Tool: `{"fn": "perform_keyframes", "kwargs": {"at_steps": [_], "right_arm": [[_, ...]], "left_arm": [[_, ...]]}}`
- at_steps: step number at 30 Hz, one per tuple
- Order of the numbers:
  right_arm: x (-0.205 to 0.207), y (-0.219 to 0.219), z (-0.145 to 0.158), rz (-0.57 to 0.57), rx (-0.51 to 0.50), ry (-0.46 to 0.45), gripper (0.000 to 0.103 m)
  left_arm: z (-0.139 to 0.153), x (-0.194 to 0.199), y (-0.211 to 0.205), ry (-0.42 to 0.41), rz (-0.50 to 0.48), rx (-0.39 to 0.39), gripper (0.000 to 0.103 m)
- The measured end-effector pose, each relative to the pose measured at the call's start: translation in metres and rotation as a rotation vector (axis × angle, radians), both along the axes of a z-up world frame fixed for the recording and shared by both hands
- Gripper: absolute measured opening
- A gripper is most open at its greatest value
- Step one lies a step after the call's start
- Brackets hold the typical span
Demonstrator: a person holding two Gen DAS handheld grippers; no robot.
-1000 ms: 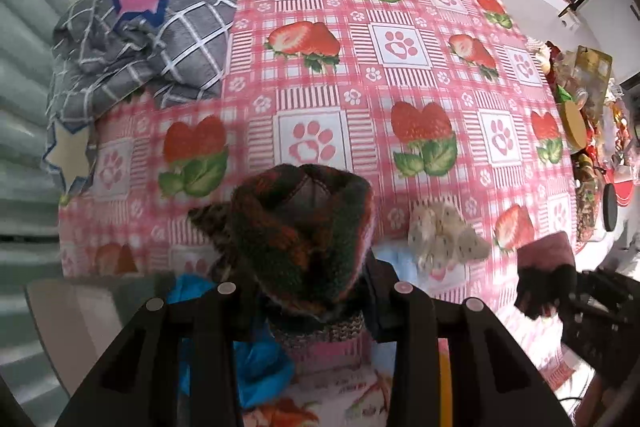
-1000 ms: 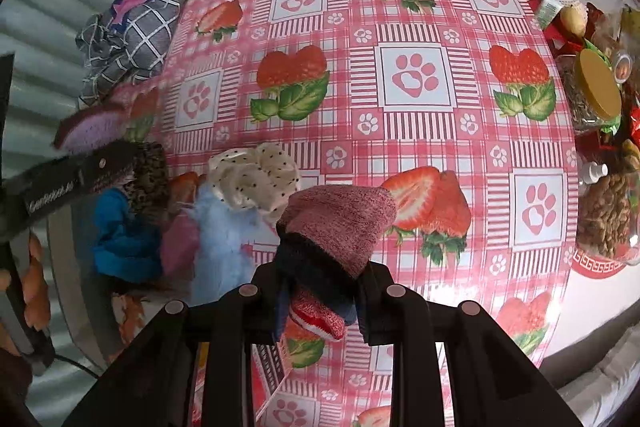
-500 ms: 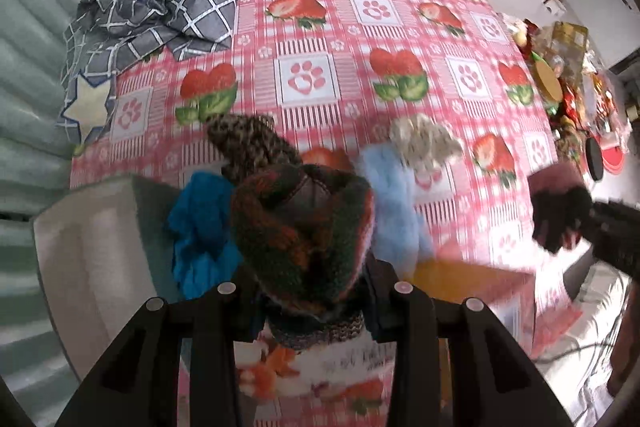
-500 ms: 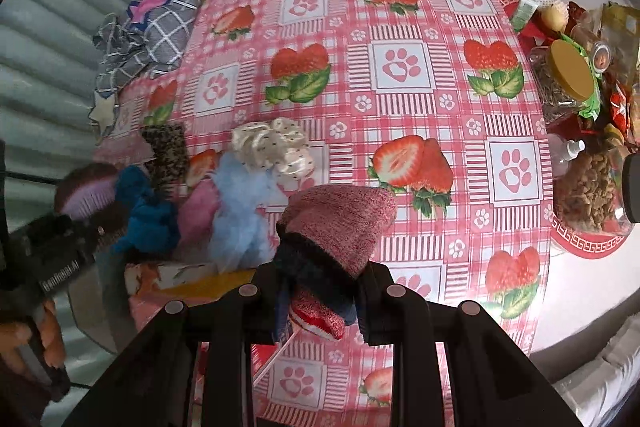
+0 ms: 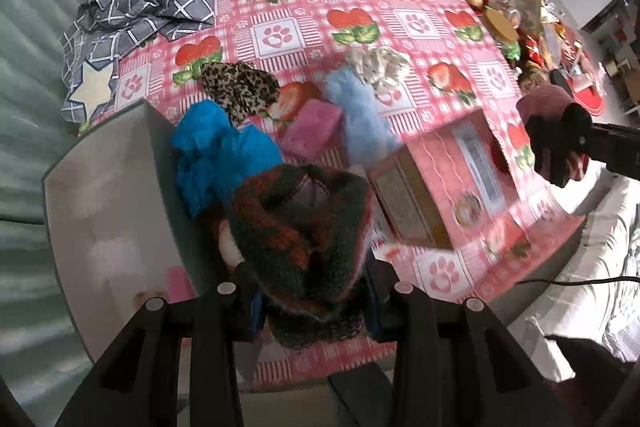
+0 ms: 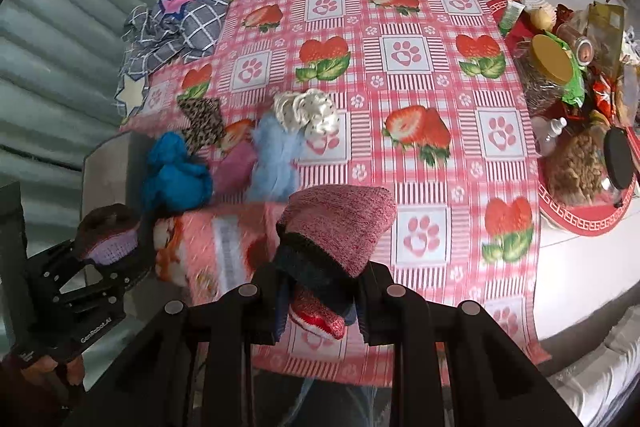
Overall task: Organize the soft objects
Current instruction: 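Carry the dark hat and pink sock in both grippers toward the white box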
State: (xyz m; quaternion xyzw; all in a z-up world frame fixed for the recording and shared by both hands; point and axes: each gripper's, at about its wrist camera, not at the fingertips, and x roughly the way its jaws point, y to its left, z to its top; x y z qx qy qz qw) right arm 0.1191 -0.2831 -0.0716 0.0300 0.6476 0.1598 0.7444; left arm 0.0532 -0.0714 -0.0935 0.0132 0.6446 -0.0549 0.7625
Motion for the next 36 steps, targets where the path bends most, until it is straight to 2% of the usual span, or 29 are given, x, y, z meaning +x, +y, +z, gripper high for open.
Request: {"fn": "perform_keyframes", "kwargs": {"at_steps": [10,29,36], "right_arm": [[-0.052,0.030,0.016,0.082,-0.016,-0.006,0.028],[-0.096,0.104,0.032,0.241,-0.005,-0.056,0.028],[-0.098,0.127,0.033,0.295,0.006,-0.063,0.028]], "left_arm": [[0.018,-0.028,0.013,-0.056,0.036,-0.032,0.041],[0.040,-0.081,0.066,-0.135,0.169,-0.017,0.041],[0.043,-0.095,0.094,-0.149,0.258,-0.009,0.041]]}}
